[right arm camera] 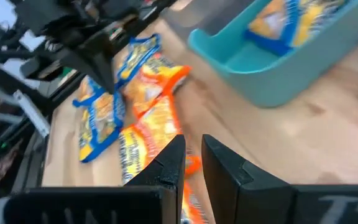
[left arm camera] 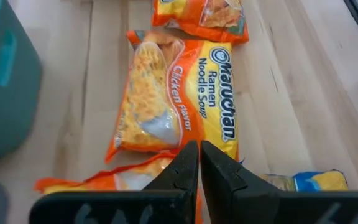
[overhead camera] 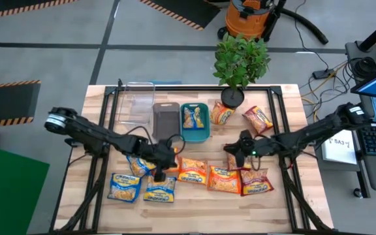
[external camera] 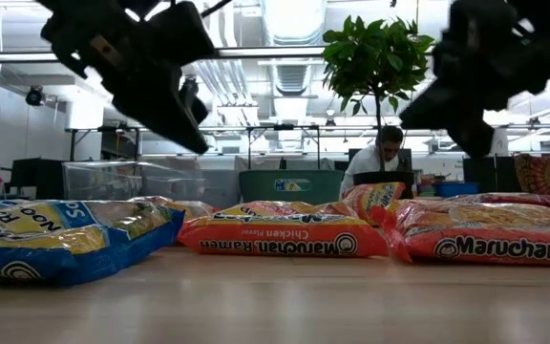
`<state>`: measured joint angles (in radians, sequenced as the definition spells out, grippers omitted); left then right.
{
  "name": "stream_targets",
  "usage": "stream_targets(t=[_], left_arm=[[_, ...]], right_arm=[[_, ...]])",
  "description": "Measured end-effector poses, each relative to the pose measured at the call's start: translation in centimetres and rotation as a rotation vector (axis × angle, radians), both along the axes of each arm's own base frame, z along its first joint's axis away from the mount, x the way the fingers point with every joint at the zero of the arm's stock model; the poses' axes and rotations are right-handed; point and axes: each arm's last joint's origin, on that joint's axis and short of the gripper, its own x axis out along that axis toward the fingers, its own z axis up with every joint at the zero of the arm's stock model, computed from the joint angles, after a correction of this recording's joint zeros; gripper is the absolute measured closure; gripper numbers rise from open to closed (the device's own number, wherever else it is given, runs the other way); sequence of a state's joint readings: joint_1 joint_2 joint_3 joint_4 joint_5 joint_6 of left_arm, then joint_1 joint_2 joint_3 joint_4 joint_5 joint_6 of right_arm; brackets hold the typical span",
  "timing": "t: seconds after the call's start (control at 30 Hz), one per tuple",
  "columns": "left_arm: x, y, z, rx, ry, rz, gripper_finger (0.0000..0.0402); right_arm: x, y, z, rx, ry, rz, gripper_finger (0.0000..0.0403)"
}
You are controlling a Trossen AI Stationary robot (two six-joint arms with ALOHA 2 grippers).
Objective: Sort Maruchan noodles
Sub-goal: Put the orange noodle pack into the black bin
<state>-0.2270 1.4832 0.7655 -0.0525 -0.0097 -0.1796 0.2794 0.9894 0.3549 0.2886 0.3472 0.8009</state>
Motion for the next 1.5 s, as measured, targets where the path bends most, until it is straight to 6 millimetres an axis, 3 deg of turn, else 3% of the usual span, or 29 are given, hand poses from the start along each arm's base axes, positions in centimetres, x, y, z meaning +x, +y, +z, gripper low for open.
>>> stream_targets(t=[0.23, 0.5, 0.73, 1.1, 1.5], left_arm=[[0.1, -1.3, -1.1, -0.048, -0.019, 0.000, 0.0401], [0.4, -3.7, -2.3, -0.054, -0.012, -0.031, 0.0401], [0.7, -5.1, -3.9, -0.034, 0.006, -0.007, 0.0401], [1.1, -5.3, -5.4, 0.005, -0.002, 0.086, 0.0402], [1.5, -5.5, -7.2, -0.006, 0.026, 0.124, 0.0402]], right_arm=[[4.5, 1.6, 2.1, -0.002, 0.070, 0.097, 0.0360], [7.6, 2.6, 2.3, 0.066, 0.296, 0.069, 0.0353], [8.7, 3.4, 1.6, 0.134, 0.388, 0.055, 0.0282], [9.0, 4.3, -0.8, 0.216, 0.471, -0.013, 0.0159], [10.6, 3.2, -2.9, 0.191, 0.494, -0.056, 0.0108]])
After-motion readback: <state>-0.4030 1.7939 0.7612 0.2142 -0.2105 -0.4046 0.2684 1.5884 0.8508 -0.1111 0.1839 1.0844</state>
